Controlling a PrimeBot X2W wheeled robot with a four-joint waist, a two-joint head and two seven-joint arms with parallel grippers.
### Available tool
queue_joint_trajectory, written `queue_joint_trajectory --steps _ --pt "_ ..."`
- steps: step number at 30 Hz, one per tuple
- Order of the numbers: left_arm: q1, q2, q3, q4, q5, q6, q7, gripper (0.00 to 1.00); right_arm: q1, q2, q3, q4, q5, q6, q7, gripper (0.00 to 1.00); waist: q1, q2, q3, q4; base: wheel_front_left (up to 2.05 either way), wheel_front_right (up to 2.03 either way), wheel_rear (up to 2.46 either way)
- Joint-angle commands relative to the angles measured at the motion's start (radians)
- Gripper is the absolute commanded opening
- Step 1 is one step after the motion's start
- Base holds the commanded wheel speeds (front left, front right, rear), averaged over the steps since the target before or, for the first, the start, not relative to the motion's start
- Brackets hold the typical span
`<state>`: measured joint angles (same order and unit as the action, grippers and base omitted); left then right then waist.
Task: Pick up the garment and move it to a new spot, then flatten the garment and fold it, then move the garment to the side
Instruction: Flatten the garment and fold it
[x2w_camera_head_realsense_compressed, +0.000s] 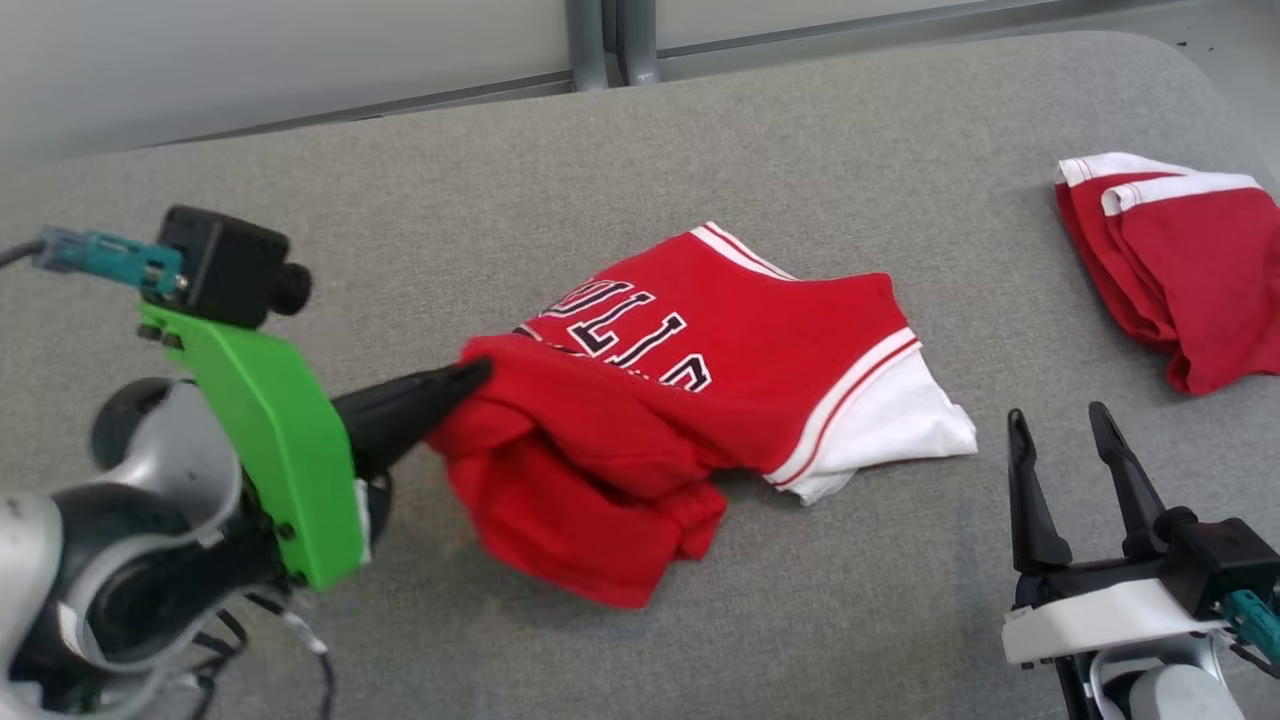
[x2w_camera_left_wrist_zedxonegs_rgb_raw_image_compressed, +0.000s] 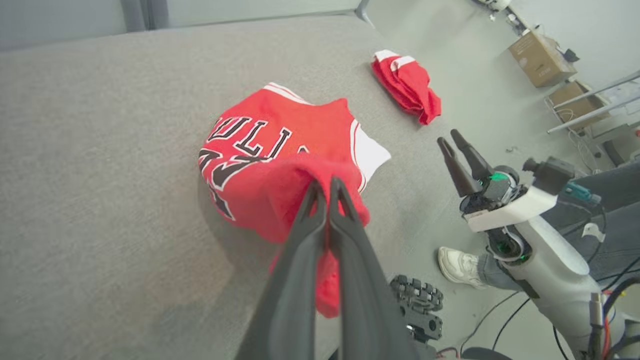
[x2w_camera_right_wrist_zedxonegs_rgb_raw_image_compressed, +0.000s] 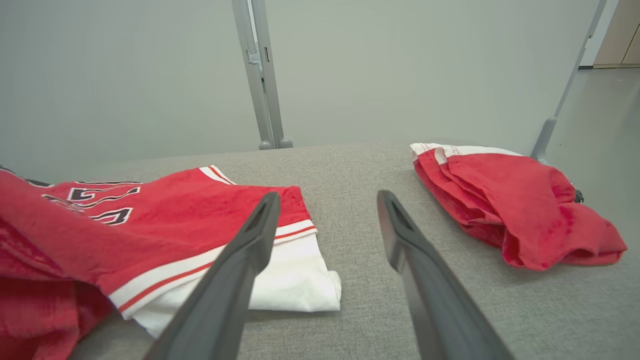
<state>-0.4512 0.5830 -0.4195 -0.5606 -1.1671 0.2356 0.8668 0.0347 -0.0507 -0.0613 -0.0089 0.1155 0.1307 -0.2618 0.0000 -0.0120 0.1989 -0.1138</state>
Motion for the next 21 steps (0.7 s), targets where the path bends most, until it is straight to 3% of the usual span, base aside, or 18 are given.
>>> queue_joint_trajectory --steps 1,4,7,13,16,17,18,21 --pt "-0.013 0.023 0.013 0.038 -0.014 0.009 0.021 0.00 -0.012 -0.001 0.006 0.007 0.012 0.000 -0.004 1.00 0.0000 0.0120 0.024 -0.021 0.00 0.00 0.00" --pt "-0.041 0.125 0.031 0.204 0.026 -0.022 0.071 0.00 -0.032 -0.001 0.026 0.024 0.036 0.000 -0.004 1.00 0.0000 0.0120 0.049 -0.049 0.00 0.00 0.00" --pt "-0.035 0.188 0.044 0.370 0.055 -0.061 0.063 0.00 -0.039 -0.001 0.041 0.042 0.045 0.000 -0.004 1.00 0.0000 0.0120 0.062 -0.074 0.00 0.00 0.00" --pt "-0.019 0.164 0.066 0.542 0.034 -0.111 0.003 0.00 -0.041 -0.001 0.055 0.061 0.036 0.000 -0.004 1.00 0.0000 0.0120 0.069 -0.102 0.00 0.00 0.00" --pt "0.013 0.140 0.068 0.559 0.005 -0.132 -0.019 0.31 -0.035 -0.001 0.046 0.059 0.030 0.000 -0.004 1.00 0.0000 0.0120 0.065 -0.103 0.00 0.00 0.00" --pt "0.021 0.143 0.067 0.555 0.005 -0.139 -0.026 0.49 -0.030 -0.001 0.043 0.057 0.029 0.000 -0.004 1.00 0.0000 0.0120 0.064 -0.101 0.00 0.00 0.00" --pt "0.028 0.148 0.065 0.555 0.016 -0.145 -0.033 1.00 -0.024 -0.001 0.037 0.055 0.025 0.000 -0.004 1.00 0.0000 0.0120 0.063 -0.094 0.00 0.00 0.00" --pt "0.048 0.179 0.059 0.576 0.078 -0.144 -0.073 1.00 -0.017 -0.001 0.028 0.053 0.014 0.000 -0.004 1.00 0.0000 0.0120 0.055 -0.071 0.00 0.00 0.00"
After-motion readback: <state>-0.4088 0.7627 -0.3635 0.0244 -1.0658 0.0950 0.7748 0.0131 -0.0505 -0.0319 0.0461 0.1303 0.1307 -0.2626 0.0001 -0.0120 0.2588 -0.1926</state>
